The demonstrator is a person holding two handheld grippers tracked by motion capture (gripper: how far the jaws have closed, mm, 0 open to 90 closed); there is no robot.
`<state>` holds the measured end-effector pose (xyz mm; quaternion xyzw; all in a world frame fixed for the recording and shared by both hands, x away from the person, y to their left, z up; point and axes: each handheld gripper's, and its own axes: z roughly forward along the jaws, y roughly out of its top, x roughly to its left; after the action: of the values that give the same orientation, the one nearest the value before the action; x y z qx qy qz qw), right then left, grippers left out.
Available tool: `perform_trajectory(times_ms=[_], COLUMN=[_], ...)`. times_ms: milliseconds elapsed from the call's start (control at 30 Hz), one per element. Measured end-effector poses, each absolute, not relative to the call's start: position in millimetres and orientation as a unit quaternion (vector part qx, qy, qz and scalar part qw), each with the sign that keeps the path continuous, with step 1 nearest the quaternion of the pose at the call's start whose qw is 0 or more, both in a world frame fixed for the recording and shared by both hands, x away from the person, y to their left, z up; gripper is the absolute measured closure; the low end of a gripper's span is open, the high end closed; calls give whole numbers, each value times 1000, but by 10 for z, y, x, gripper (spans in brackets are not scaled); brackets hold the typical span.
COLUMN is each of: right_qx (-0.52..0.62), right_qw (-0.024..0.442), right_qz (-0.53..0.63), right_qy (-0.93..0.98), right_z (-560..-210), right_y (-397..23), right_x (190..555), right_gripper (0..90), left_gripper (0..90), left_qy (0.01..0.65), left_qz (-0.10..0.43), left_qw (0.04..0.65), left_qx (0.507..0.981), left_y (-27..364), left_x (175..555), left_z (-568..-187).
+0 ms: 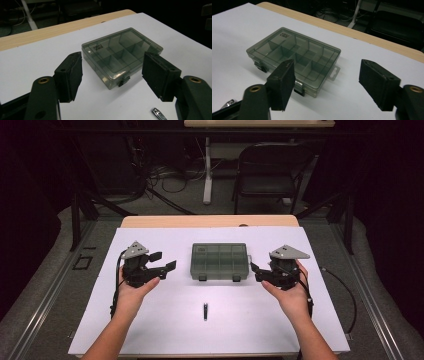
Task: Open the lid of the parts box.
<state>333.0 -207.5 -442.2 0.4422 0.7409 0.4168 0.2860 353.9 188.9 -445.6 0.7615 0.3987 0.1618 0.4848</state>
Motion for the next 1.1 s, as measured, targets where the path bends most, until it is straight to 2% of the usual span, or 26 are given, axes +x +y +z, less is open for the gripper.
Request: perform_trajectory(times_ms=[100,133,167,233,400,600,667,867,1100], right_qx=[441,441,439,438,445,447,445,442,439], right_qw=[290,290,300,297,301,275,271,277,261], right_qz=[419,419,421,432,433,447,454,438,417], right_qy=[739,739,735,730,724,724,723,732,752], right_z=[-4412,-4412,-4415,-4425,-4446,-4518,-4559,-4719,-4911], right_y=[-2047,-2047,-2030,-2020,-1999,-2016,-2022,-1989,-1939], right_x=[3399,3399,3442,3490,3596,3721,3742,3767,3739], right_gripper=[373,373,420,441,449,452,478,574,703], left_gripper=[373,409,419,436,455,481,494,584,765], left_qy=[406,406,406,409,419,431,432,414,404], left_qz=[160,160,153,161,162,171,169,152,147], left_qw=[478,478,481,484,495,478,481,475,451], left_qx=[762,762,761,757,743,746,744,761,782], left_y=[1853,1853,1846,1841,1835,1794,1786,1634,1449], left_x=[3588,3588,3612,3641,3763,3895,3907,3958,3926], left_z=[-4455,-4455,-4448,-4446,-4484,-4599,-4621,-4794,-4960])
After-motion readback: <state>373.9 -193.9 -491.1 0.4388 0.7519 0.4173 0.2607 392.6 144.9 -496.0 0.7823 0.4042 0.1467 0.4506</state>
